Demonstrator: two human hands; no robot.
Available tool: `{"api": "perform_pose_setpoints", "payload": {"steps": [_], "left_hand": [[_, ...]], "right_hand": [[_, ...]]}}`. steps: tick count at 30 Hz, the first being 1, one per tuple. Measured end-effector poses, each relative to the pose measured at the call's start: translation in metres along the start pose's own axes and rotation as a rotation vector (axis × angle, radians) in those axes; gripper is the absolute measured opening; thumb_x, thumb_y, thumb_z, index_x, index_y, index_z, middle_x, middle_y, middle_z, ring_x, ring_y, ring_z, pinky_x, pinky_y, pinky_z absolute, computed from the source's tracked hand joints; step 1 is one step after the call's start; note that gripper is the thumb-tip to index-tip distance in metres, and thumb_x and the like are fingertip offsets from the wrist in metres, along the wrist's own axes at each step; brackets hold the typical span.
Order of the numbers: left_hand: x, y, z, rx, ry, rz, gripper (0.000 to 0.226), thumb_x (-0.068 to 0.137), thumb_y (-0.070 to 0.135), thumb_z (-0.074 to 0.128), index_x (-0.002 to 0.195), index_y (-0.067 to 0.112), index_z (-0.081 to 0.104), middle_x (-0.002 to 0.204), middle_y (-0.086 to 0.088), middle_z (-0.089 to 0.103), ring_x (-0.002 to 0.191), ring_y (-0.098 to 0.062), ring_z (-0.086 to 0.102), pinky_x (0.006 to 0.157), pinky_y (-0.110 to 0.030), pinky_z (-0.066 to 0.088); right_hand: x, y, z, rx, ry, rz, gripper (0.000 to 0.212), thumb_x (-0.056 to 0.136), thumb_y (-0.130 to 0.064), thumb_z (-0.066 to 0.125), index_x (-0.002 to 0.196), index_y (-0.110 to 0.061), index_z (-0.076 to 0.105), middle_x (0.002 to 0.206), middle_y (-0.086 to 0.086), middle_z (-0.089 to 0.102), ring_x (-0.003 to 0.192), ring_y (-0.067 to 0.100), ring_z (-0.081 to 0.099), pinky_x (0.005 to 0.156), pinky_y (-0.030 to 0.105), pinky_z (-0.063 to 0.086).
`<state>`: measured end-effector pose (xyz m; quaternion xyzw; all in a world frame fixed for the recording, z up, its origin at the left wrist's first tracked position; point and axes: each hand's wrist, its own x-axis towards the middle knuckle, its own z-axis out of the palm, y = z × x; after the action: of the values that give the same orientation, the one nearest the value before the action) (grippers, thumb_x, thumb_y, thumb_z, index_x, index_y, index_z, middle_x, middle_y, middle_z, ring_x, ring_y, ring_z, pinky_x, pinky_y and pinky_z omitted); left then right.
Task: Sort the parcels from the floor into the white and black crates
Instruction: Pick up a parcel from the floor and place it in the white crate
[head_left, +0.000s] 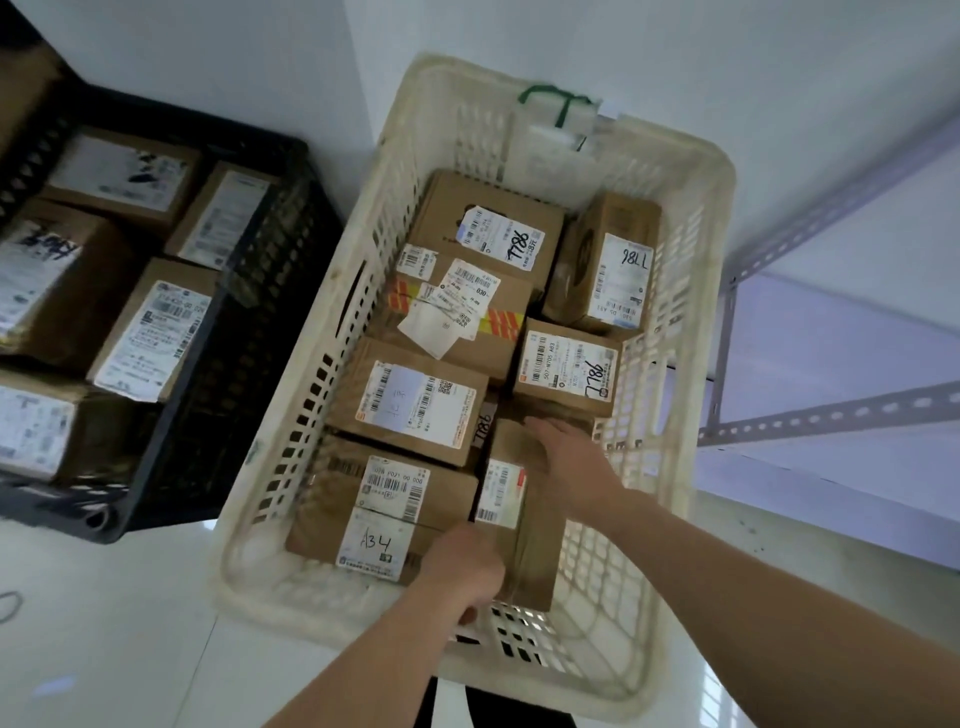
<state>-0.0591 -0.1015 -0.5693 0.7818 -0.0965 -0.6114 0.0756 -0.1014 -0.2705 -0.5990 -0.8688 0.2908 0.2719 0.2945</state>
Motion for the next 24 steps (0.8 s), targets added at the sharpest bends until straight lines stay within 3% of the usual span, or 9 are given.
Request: {"api": "perform_pose_setpoints", "payload": {"steps": [4, 8, 14, 18, 20, 22, 24], "left_hand": [[0.004, 0.005, -0.002, 0.046, 0.025, 0.04, 0.025, 0.1, 0.007, 0.043, 0.117, 0.006, 0.061, 0.115, -0.011, 0.066, 0.099, -0.024, 0.07, 0.073, -0.025, 0.057], [0.007, 0.005, -0.004, 0.058, -0.002, 0.058, 0.032, 0.099, 0.006, 0.042, 0.125, 0.008, 0.059, 0.134, -0.012, 0.062, 0.1, -0.022, 0.068, 0.055, -0.016, 0.042], [0.006, 0.005, -0.006, 0.039, -0.012, 0.069, 0.041, 0.1, 0.007, 0.04, 0.14, 0.012, 0.049, 0.149, -0.011, 0.05, 0.116, -0.025, 0.062, 0.058, -0.016, 0.043], [0.0, 0.008, -0.017, 0.056, -0.007, 0.111, 0.042, 0.099, 0.006, 0.038, 0.139, 0.011, 0.052, 0.149, -0.01, 0.051, 0.105, -0.021, 0.06, 0.065, -0.019, 0.047], [-0.006, 0.01, -0.026, 0.058, 0.0, 0.146, 0.04, 0.1, 0.008, 0.039, 0.136, 0.012, 0.056, 0.146, -0.009, 0.054, 0.111, -0.022, 0.061, 0.074, -0.02, 0.047], [-0.014, 0.013, -0.037, 0.026, 0.022, 0.172, 0.033, 0.102, 0.014, 0.042, 0.127, 0.014, 0.062, 0.139, -0.006, 0.06, 0.116, -0.022, 0.061, 0.075, -0.019, 0.043], [-0.025, 0.019, -0.052, 0.02, 0.07, 0.206, 0.026, 0.102, 0.024, 0.044, 0.113, 0.012, 0.064, 0.129, -0.01, 0.065, 0.103, -0.02, 0.064, 0.07, -0.024, 0.044]], "right_hand": [[-0.001, 0.001, 0.006, 0.008, -0.034, -0.038, 0.062, 0.1, -0.023, 0.061, 0.157, -0.017, 0.039, 0.163, 0.016, 0.035, 0.154, 0.031, 0.026, 0.124, 0.04, 0.024], [0.0, 0.001, 0.001, -0.029, -0.042, -0.055, 0.057, 0.099, -0.013, 0.057, 0.154, -0.016, 0.045, 0.161, 0.013, 0.039, 0.155, 0.025, 0.024, 0.125, 0.034, 0.02], [-0.001, 0.0, -0.008, -0.041, -0.095, -0.072, 0.058, 0.098, -0.017, 0.06, 0.154, -0.017, 0.045, 0.162, 0.012, 0.037, 0.155, 0.021, 0.022, 0.126, 0.034, 0.02], [-0.009, -0.004, -0.019, -0.018, -0.07, -0.064, 0.058, 0.097, -0.013, 0.057, 0.153, -0.017, 0.045, 0.159, 0.005, 0.044, 0.156, 0.018, 0.021, 0.123, 0.03, 0.02], [-0.013, -0.009, -0.027, 0.006, -0.03, -0.049, 0.055, 0.097, -0.013, 0.056, 0.152, -0.015, 0.047, 0.155, 0.003, 0.049, 0.155, 0.019, 0.024, 0.121, 0.03, 0.022], [-0.02, -0.017, -0.036, 0.043, 0.027, -0.025, 0.054, 0.098, -0.019, 0.058, 0.151, -0.015, 0.048, 0.154, 0.003, 0.05, 0.15, 0.022, 0.034, 0.12, 0.033, 0.029], [-0.028, -0.027, -0.046, 0.12, 0.1, 0.004, 0.052, 0.098, -0.031, 0.061, 0.148, -0.018, 0.053, 0.147, 0.002, 0.056, 0.137, 0.024, 0.05, 0.112, 0.036, 0.041]]}}
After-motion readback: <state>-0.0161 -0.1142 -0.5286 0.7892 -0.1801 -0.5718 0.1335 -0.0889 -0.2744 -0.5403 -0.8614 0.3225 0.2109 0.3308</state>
